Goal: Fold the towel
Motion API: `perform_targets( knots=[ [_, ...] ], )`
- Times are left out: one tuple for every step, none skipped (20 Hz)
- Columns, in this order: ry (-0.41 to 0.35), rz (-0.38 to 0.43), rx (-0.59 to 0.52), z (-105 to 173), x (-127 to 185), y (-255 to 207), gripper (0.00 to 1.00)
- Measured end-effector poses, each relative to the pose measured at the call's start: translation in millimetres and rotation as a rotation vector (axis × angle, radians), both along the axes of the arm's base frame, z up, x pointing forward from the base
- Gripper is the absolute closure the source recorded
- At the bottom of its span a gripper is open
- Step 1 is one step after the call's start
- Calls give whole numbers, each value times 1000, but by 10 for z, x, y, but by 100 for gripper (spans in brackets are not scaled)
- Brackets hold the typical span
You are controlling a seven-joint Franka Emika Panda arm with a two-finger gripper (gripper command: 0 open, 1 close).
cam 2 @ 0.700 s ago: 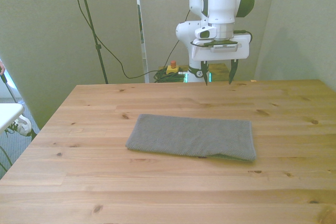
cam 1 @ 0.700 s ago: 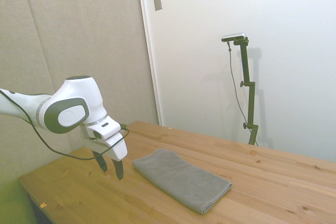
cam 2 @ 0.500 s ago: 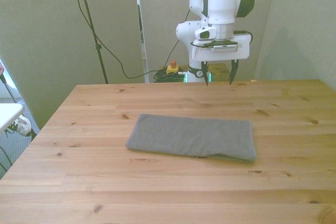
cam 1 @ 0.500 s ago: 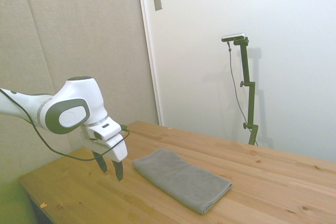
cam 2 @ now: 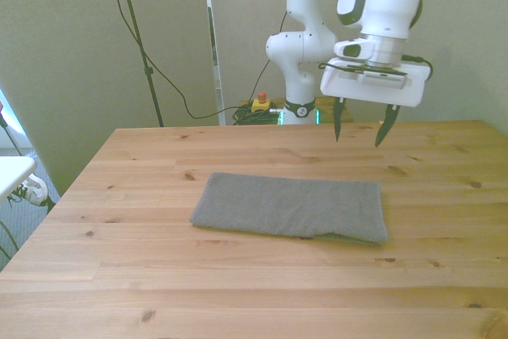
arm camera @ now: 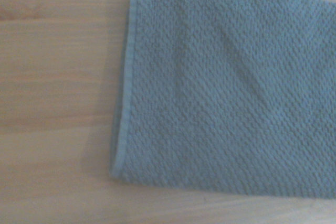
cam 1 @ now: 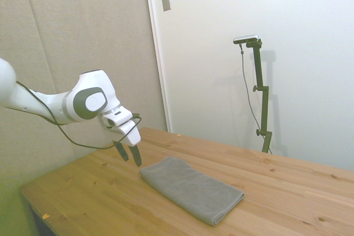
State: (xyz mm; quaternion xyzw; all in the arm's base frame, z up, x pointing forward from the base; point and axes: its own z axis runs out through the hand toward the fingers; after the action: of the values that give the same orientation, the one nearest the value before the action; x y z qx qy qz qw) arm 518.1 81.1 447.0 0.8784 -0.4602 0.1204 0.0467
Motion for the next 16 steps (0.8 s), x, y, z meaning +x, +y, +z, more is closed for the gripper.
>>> perform_targets(
  knots=[
    [11, -11, -42, -30, 130, 98, 0],
    [14, -25, -85, -59, 265, 188, 0],
    [13, -40, -120, -86, 397, 276, 0],
    [16, -54, -153, -114, 518, 361, 0],
    [22, -65, -186, -144, 628, 448, 0],
    [26, -77, -225, -178, 731, 548, 0],
    [31, -92, -264, -223, 820, 655, 0],
    [46, -103, -290, -278, 899, 767, 0],
    [54, -118, -305, -327, 980, 869, 0],
    [61, -134, -317, -375, 1062, 955, 0],
    [77, -149, -333, -422, 1133, 1003, 0],
    [91, -159, -346, -465, 1196, 1035, 0],
    [102, -170, -359, -501, 1252, 1049, 0],
    [111, -178, -370, -539, 1299, 1058, 0],
    [120, -186, -382, -578, 1336, 1056, 0],
    [124, -190, -394, -622, 1367, 1051, 0]
  ],
)
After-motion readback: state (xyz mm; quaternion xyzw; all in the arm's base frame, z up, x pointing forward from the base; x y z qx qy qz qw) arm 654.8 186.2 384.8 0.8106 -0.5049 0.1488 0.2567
